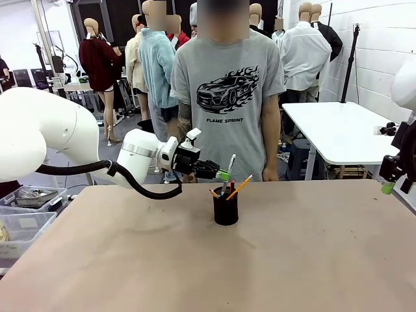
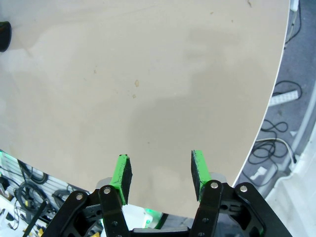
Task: Place the pens into the pen holder.
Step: Pick up a writing instrument from the table and place it into the Pen holder.
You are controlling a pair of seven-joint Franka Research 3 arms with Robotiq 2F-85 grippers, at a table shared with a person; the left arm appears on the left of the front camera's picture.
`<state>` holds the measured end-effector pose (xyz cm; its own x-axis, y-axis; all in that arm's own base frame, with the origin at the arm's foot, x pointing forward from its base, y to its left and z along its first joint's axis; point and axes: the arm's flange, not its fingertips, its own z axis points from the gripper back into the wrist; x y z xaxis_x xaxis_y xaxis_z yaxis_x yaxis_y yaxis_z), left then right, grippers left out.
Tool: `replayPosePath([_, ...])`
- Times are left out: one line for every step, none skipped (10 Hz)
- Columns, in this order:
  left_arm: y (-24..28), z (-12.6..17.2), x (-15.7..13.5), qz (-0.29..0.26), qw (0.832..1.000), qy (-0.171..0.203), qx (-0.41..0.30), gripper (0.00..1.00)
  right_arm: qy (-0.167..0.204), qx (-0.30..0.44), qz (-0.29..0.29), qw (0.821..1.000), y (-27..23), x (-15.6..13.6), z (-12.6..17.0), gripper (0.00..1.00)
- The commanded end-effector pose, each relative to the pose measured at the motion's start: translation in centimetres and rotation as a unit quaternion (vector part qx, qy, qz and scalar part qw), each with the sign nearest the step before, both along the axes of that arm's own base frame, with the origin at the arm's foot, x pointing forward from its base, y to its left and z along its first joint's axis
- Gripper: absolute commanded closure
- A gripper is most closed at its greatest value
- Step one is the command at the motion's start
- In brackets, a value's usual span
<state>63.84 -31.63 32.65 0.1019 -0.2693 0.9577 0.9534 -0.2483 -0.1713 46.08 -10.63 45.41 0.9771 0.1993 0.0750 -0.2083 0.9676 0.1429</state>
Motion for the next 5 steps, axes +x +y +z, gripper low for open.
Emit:
replayPosePath([0.2,0.7,0.4,-0.01,1.0,0.002,0.011,0.53,-0.001,-0.004,0.0,1.0,0.0,0.1,0.0,0.38])
replayPosePath([0.4,0.8,0.2,-0.009,1.0,-0.003,0.012,0.53,-0.001,-0.004,0.0,1.0,0.0,0.1,0.0,0.38])
replayPosePath([0.7,1.3,-0.1,-0.008,1.0,-0.012,0.006,0.53,-0.001,-0.004,0.0,1.0,0.0,0.1,0.0,0.38])
replayPosePath([0.9,1.7,-0.3,-0.007,1.0,-0.018,0.005,0.53,-0.001,-0.004,0.0,1.0,0.0,0.1,0.0,0.38])
replayPosePath([1.0,2.1,-0.4,-0.003,1.0,-0.023,0.008,0.53,-0.001,-0.004,0.0,1.0,0.0,0.1,0.0,0.38])
